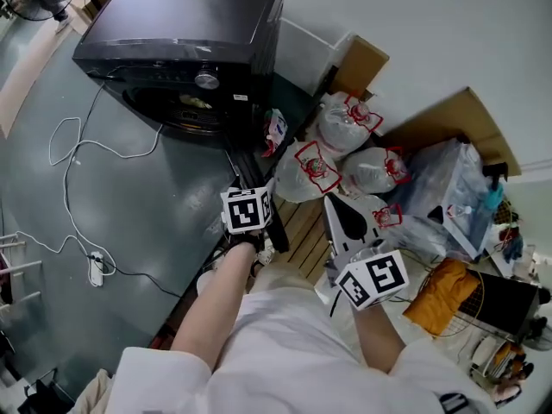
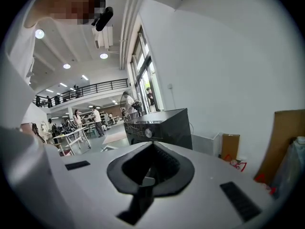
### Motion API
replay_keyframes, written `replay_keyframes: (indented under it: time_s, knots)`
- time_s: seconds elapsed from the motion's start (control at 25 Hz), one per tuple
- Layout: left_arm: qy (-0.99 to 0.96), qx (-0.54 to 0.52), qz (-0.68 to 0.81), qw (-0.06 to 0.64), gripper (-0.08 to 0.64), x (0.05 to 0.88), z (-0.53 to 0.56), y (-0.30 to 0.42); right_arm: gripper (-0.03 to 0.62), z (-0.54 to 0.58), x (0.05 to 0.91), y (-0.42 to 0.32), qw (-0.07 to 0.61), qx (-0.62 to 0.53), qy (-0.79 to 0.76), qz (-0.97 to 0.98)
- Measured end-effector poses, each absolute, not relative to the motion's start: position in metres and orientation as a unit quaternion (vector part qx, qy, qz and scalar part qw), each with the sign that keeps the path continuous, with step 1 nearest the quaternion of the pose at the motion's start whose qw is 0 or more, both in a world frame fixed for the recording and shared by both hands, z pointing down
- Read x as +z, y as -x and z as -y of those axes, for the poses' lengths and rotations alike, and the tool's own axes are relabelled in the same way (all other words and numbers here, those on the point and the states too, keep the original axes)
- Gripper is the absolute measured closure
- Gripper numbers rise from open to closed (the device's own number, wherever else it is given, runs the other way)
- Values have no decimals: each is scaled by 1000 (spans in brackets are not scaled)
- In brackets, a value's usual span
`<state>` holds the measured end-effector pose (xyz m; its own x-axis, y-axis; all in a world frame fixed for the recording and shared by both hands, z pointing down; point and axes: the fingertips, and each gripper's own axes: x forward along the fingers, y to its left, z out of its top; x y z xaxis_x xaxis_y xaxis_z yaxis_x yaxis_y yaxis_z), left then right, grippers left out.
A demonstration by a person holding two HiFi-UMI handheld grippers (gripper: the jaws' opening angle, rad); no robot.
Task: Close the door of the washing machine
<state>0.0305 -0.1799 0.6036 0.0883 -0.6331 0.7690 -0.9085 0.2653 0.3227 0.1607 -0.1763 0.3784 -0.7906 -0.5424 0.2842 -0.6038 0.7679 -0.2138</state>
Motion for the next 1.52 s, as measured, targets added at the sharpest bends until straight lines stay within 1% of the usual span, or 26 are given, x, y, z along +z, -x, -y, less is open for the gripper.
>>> replay_keyframes:
  time_s: [0.24, 0.4, 0.52, 0.84, 1.04, 1.52]
  knots:
    - [-572, 167, 677, 432, 190, 602, 156, -12, 594, 169, 379, -145, 103, 148, -282, 943]
    - [-574, 191, 692, 394, 193, 600, 145, 4, 594, 167, 380, -129, 106, 148, -267, 947]
    - [-570, 203, 703, 374, 220, 600, 135, 18, 594, 164, 377, -114, 106, 145, -255, 950]
    - [-543, 206, 735, 350, 299, 598, 100, 65, 594, 154, 369, -88, 120, 125, -232, 957]
    - [-526, 209, 752, 338, 381, 600, 84, 98, 594, 150, 366, -73, 125, 109, -225, 960]
    - [-535, 236, 759, 287, 387, 604, 81, 187, 594, 128, 377, -38, 148, 94, -204, 963]
